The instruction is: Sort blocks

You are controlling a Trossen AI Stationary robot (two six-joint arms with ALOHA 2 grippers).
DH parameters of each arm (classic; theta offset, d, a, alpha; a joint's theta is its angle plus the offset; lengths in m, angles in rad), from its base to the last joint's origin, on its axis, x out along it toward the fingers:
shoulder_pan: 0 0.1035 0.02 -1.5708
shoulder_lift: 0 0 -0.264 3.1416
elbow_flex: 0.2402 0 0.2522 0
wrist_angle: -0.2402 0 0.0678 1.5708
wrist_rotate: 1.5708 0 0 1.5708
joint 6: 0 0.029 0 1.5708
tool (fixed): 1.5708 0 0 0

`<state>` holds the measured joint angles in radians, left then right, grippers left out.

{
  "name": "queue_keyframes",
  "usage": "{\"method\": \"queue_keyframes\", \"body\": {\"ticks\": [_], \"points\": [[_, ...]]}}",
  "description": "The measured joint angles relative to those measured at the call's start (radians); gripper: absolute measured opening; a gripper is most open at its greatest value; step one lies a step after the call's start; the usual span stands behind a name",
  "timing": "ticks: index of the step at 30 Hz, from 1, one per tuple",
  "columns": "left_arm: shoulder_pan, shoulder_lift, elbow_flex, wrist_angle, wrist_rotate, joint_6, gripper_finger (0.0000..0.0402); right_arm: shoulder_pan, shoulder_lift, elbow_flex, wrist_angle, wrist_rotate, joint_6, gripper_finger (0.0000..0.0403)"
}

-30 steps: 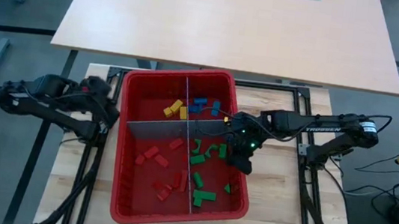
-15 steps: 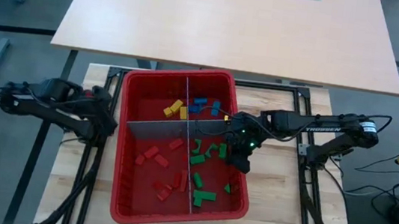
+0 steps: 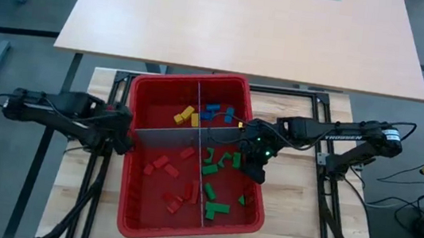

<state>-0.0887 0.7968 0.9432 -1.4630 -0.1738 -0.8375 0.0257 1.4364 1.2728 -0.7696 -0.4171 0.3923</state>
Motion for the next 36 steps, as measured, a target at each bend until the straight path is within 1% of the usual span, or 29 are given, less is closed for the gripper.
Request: {"method": "queue_keyframes", "body": {"ticks": [5, 7, 9, 12, 16, 21, 24, 30, 36], "points": [[0.0, 0.056, -0.021, 0.171, 0.004, 0.079, 0.0, 0.0, 0.0, 0.001, -0.012, 0.005, 0.011, 0.0], [0.0, 0.095, -0.022, 0.221, 0.002, 0.1, 0.0, 0.0, -0.007, 0.0, -0.029, 0.006, 0.013, 0.0], [0.0, 0.132, -0.024, 0.265, 0.002, 0.126, 0.0, 0.0, -0.006, 0.003, -0.006, 0.003, 0.003, 0.0], [0.0, 0.188, -0.024, 0.368, 0.004, 0.172, 0.0, 0.0, 0.0, -0.001, -0.009, 0.0, -0.002, 0.0], [0.0, 0.266, -0.024, 0.562, 0.042, 0.246, 0.0, 0.0, -0.004, 0.001, -0.006, -0.002, -0.001, 0.0], [0.0, 0.357, -0.024, 0.76, 0.095, 0.261, 0.0, 0.0, -0.027, 0.011, -0.019, -0.001, 0.005, 0.0], [0.0, 0.399, -0.021, 0.809, 0.113, 0.271, 0.0, -0.003, -0.062, 0.03, -0.03, 0.01, 0.007, 0.0], [0.0, 0.463, 0.013, 0.827, 0.117, 0.335, 0.0, -0.035, -0.148, 0.065, -0.089, 0.113, 0.009, 0.0], [0.001, 0.533, 0.076, 0.91, 0.116, 0.409, 0.0, -0.085, -0.223, 0.067, -0.087, 0.155, 0.015, 0.0]]}}
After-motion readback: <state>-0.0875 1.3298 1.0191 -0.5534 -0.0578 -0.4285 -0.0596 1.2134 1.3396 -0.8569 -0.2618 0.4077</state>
